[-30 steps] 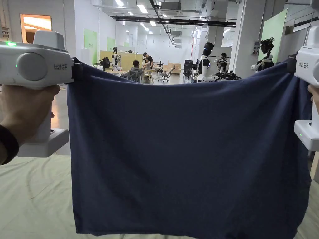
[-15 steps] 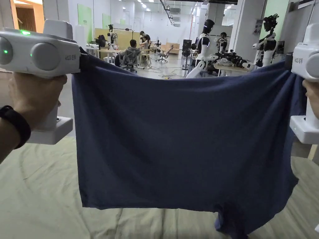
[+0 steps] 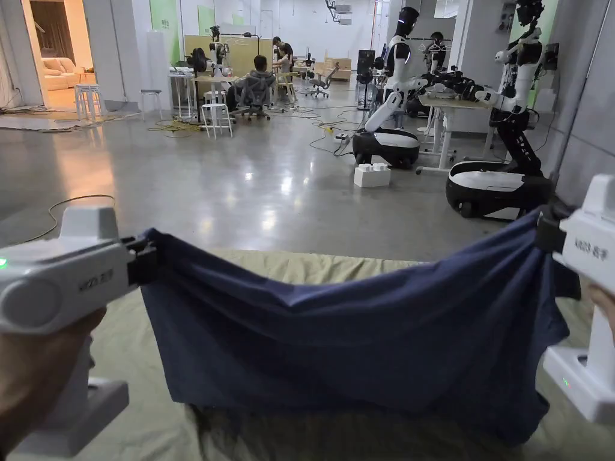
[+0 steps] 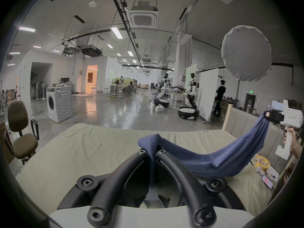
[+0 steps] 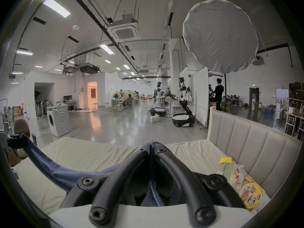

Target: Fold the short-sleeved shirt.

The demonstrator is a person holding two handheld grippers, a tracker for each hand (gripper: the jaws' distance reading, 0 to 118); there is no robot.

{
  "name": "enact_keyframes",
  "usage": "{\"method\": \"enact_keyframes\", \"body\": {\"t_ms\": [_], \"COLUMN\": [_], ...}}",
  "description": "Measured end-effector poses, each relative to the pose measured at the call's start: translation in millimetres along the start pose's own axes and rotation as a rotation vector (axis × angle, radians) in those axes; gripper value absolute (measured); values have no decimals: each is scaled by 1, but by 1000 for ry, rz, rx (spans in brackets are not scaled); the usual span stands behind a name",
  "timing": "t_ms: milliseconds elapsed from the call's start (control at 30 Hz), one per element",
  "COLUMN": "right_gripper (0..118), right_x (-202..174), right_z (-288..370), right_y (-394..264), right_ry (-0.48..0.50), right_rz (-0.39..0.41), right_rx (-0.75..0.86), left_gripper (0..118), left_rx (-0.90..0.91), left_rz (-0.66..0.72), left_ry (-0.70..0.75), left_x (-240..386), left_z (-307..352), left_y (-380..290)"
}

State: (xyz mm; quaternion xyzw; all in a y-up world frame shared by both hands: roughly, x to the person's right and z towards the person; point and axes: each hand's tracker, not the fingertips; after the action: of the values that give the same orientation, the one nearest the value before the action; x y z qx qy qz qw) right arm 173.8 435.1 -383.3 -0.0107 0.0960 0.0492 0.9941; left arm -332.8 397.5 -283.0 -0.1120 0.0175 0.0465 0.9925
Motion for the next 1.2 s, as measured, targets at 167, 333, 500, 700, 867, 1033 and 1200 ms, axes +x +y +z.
{"method": "enact_keyframes", "body": {"t_ms": [167, 333, 500, 700, 867, 1033, 1200], "right_gripper": [4, 4, 4, 4, 4, 4, 4], "right_x": [-3, 2, 4, 3, 11, 22, 30], "right_z": [87, 182, 267, 319, 332, 343, 343], "right_y": [-48, -120, -185, -246, -276, -282, -294], "right_ry": [44, 123, 175, 151, 130, 117, 98], "right_rz": [-62, -139, -162, -213, -228, -255, -261], "right_rx": [-73, -195, -310, -467, -553, -565, -593], "left_gripper": [5, 5, 5, 5, 5, 5, 5], "left_rx": [-57, -90, -180, -262, -326, -333, -387], "left_rz": [50, 169, 136, 291, 275, 320, 300], "left_ry": [-106, -146, -110, -92, -93, -79, -76], "left_x": [0, -31, -6, -38, -43, -45, -40], "left_z": [64, 125, 213, 240, 242, 255, 255], "left_y": [-65, -139, -220, -281, -296, -302, -315]}}
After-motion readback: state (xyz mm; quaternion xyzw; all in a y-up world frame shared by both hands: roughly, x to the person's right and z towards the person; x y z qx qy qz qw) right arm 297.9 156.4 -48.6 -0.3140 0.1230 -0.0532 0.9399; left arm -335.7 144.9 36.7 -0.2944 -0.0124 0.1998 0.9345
